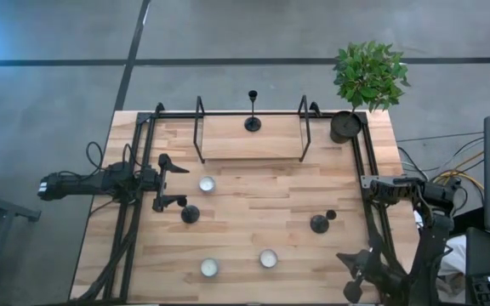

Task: Pick & Place candle stick holders
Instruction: Put the right black candle holder on the shelf

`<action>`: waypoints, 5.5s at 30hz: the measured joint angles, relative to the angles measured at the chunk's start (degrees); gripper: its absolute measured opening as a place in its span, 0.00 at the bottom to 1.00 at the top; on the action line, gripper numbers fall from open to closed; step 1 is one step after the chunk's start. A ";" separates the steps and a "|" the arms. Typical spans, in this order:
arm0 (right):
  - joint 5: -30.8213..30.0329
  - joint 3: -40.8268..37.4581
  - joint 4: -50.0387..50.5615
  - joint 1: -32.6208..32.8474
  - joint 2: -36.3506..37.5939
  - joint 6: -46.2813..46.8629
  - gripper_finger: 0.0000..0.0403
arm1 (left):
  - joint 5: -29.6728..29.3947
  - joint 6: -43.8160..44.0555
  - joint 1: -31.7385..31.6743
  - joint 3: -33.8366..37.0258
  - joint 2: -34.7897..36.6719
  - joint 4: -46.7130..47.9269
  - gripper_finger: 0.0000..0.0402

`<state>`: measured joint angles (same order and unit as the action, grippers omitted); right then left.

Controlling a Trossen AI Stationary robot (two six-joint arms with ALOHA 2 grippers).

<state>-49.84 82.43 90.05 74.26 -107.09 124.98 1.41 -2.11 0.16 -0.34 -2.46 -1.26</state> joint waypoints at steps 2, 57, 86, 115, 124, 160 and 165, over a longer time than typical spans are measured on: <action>1.04 -0.75 -0.06 0.02 -0.01 -0.47 0.02 | 0.00 0.00 0.00 0.00 0.00 0.00 0.99; 3.14 -30.34 -15.92 -4.02 12.35 -9.09 0.44 | 0.01 0.00 0.00 0.00 0.00 0.00 0.99; -3.47 -32.71 -23.94 -12.98 12.72 -15.70 0.36 | 0.00 0.00 -0.04 0.00 0.00 0.00 0.99; -2.78 -31.95 -23.44 -13.16 18.31 -18.72 0.03 | 0.00 0.00 0.00 0.00 0.00 0.00 0.99; -7.59 -28.37 -23.41 -13.20 29.15 -27.67 0.02 | 0.02 0.00 0.00 0.00 0.00 0.00 0.99; -3.20 -19.82 -51.38 -54.49 36.01 -76.07 0.02 | 0.00 0.00 0.02 0.00 -0.02 0.00 0.99; 2.92 -19.88 -56.69 -61.25 36.26 -84.98 0.02 | 0.01 0.00 0.02 0.00 0.00 0.00 0.99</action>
<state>-46.92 62.54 33.36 13.01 -70.83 40.00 1.42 -2.11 0.19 -0.34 -2.46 -1.26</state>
